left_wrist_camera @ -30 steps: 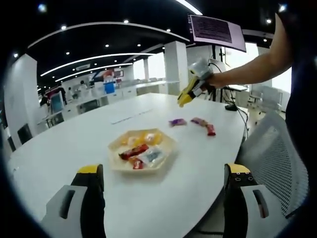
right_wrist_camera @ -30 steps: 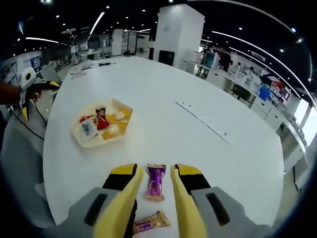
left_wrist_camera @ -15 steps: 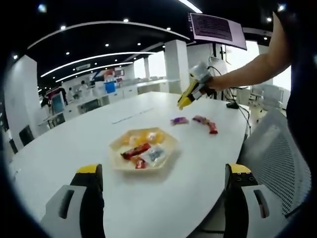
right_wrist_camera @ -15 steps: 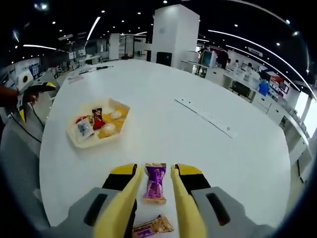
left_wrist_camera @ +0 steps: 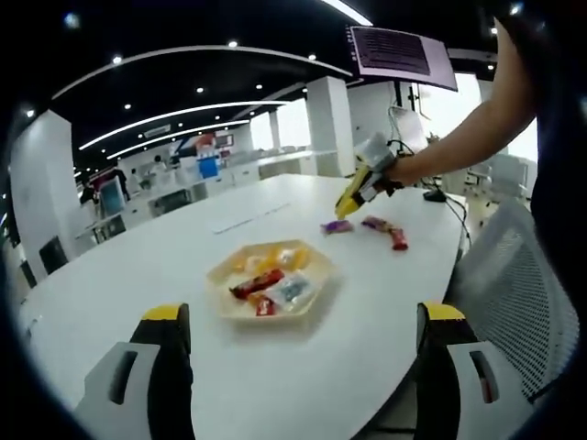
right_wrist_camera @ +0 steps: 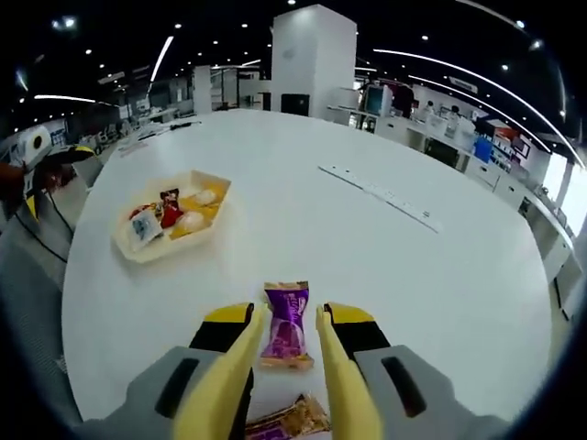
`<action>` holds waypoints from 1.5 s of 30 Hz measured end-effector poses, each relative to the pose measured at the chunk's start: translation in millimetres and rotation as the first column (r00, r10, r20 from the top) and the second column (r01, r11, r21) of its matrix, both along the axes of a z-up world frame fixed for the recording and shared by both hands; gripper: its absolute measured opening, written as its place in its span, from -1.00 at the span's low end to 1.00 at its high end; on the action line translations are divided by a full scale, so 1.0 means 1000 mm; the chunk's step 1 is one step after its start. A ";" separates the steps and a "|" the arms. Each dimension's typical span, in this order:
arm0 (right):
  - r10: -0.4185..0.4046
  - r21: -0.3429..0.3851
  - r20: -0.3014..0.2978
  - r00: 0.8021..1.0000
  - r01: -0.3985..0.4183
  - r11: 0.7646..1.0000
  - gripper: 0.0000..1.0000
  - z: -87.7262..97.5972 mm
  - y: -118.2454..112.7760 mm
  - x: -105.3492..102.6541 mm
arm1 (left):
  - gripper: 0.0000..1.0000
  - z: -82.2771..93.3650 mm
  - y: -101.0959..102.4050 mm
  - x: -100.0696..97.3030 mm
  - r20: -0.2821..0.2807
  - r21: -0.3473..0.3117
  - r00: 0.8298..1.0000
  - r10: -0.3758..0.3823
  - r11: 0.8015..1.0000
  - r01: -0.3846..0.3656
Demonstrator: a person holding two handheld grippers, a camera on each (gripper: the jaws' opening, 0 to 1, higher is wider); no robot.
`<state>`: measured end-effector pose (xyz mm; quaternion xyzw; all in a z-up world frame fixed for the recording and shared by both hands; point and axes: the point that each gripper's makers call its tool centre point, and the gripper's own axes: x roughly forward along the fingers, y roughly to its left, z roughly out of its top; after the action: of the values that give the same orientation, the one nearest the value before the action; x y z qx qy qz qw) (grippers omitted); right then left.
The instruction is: Place the target food into the container with the food tongs after gripping and lifting it, then release it inside without dropping or visibly crushing the food.
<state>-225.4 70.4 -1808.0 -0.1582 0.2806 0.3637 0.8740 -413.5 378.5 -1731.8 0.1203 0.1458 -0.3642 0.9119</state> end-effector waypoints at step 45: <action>-0.135 0.009 -0.089 0.987 0.136 0.991 -0.58 -0.027 0.004 0.013 | 0.99 -0.002 -0.003 -0.001 0.002 0.013 1.000 -0.015 1.000 0.015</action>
<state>-212.9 74.0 -1835.2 -0.1161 0.3265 0.3123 0.8845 -414.6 375.1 -1733.3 0.1275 0.1463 -0.3699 0.9086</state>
